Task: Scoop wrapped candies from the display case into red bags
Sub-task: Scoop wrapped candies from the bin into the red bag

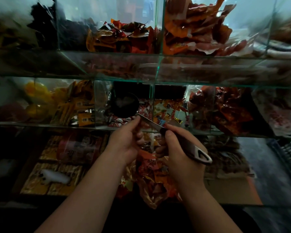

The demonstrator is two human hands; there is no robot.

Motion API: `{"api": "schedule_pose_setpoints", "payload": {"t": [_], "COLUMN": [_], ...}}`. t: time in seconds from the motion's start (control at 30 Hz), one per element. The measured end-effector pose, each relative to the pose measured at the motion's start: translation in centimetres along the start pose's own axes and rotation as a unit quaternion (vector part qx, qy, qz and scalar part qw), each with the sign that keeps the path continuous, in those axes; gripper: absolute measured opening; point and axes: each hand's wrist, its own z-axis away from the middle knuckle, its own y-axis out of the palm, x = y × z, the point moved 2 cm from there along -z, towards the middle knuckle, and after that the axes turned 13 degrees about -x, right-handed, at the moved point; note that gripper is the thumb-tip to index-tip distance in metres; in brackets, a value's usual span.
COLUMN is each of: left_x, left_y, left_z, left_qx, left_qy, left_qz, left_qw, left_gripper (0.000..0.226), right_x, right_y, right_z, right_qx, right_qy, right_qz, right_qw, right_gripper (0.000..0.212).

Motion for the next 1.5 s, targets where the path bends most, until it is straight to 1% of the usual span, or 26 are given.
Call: {"api": "schedule_pose_setpoints", "payload": {"t": [0.07,0.17,0.23,0.37,0.4,0.43,0.47,0.53,0.57,0.63,0.7,0.77,0.8,0.87,0.93,1.03,1.07,1.13,1.23,1.3,1.4,1.47,1.5], "left_x": [0.5,2.0,3.0,4.5,4.7,4.9,4.9,5.1,5.2,5.5,6.2,6.9,7.0,7.1,7.2,7.6,7.8,8.2,8.9,9.1,9.4,9.5,9.5], "left_y": [0.1,0.3,0.0,-2.4,-3.6,-4.9,-6.4,-8.9,-9.6,-10.2,-10.2,-10.3,-10.2,-10.0,-9.7,-9.2,-9.1,-9.1,-9.6,-10.2,-10.3,-10.0,-9.9], "left_z": [0.6,1.7,2.3,3.8,4.1,4.2,4.4,4.3,4.4,4.5,4.3,3.8,3.6,3.3,3.2,3.3,3.4,3.5,3.6,3.7,3.9,4.3,4.5], "left_qx": [0.011,0.046,0.066,0.092,0.074,0.039,-0.005,-0.08,-0.104,-0.129,-0.134,-0.139,-0.148,-0.16,-0.149,-0.135,-0.132,-0.122,-0.111,-0.108,-0.091,-0.066,-0.052], "left_qy": [0.001,-0.004,0.005,0.023,0.046,0.081,0.123,0.196,0.225,0.268,0.287,0.281,0.281,0.306,0.336,0.355,0.357,0.355,0.33,0.33,0.344,0.364,0.376], "left_qz": [0.007,0.003,-0.023,-0.11,-0.153,-0.207,-0.253,-0.313,-0.333,-0.377,-0.417,-0.458,-0.488,-0.556,-0.6,-0.637,-0.647,-0.654,-0.652,-0.638,-0.613,-0.602,-0.594], "left_qw": [1.0,0.999,0.998,0.989,0.984,0.974,0.96,0.926,0.91,0.877,0.852,0.832,0.813,0.756,0.71,0.671,0.661,0.657,0.674,0.688,0.705,0.708,0.709], "left_gripper": [0.013,0.014,0.009,0.012,0.015,0.015,0.013,0.017,0.018,0.012,0.011,0.014,0.017,0.022,0.024,0.015,0.017,0.02,0.014,0.013,0.022,0.019,0.018], "right_x": [0.5,1.4,1.9,2.9,3.1,3.2,3.3,3.5,3.6,3.9,4.2,4.3,4.3,3.6,2.1,-0.6,-1.4,-2.8,-4.2,-4.8,-5.6,-6.1,-6.2], "right_y": [-1.0,-2.1,-3.1,-6.4,-7.4,-8.4,-9.3,-10.9,-11.4,-12.0,-11.9,-11.4,-11.1,-10.4,-9.6,-8.3,-8.0,-7.5,-7.2,-7.0,-6.4,-5.8,-5.6], "right_z": [0.6,1.0,0.9,0.8,0.9,1.0,1.2,1.5,1.7,2.1,2.4,2.6,2.6,2.5,2.3,2.1,2.1,2.3,2.5,2.4,2.1,1.8,1.5], "right_qx": [-0.003,0.001,0.012,0.029,0.032,0.034,0.036,0.042,0.043,0.039,0.043,0.06,0.071,0.091,0.116,0.161,0.178,0.207,0.233,0.242,0.214,0.184,0.169], "right_qy": [0.009,0.013,0.037,0.054,0.054,0.054,0.054,0.045,0.038,0.022,0.004,-0.016,-0.027,-0.053,-0.061,-0.072,-0.084,-0.103,-0.116,-0.124,-0.114,-0.087,-0.069], "right_qz": [0.003,-0.003,-0.011,-0.026,-0.023,-0.018,-0.012,0.001,0.011,0.047,0.087,0.127,0.152,0.22,0.272,0.334,0.353,0.384,0.397,0.397,0.385,0.366,0.353], "right_qw": [1.0,1.0,0.999,0.998,0.998,0.998,0.998,0.998,0.998,0.998,0.995,0.99,0.985,0.97,0.953,0.926,0.914,0.894,0.88,0.877,0.89,0.908,0.918], "right_gripper": [0.023,0.017,0.016,0.015,0.017,0.018,0.019,0.019,0.019,0.018,0.013,0.012,0.012,0.011,0.013,0.013,0.013,0.01,0.01,0.01,0.01,0.009,0.014]}}
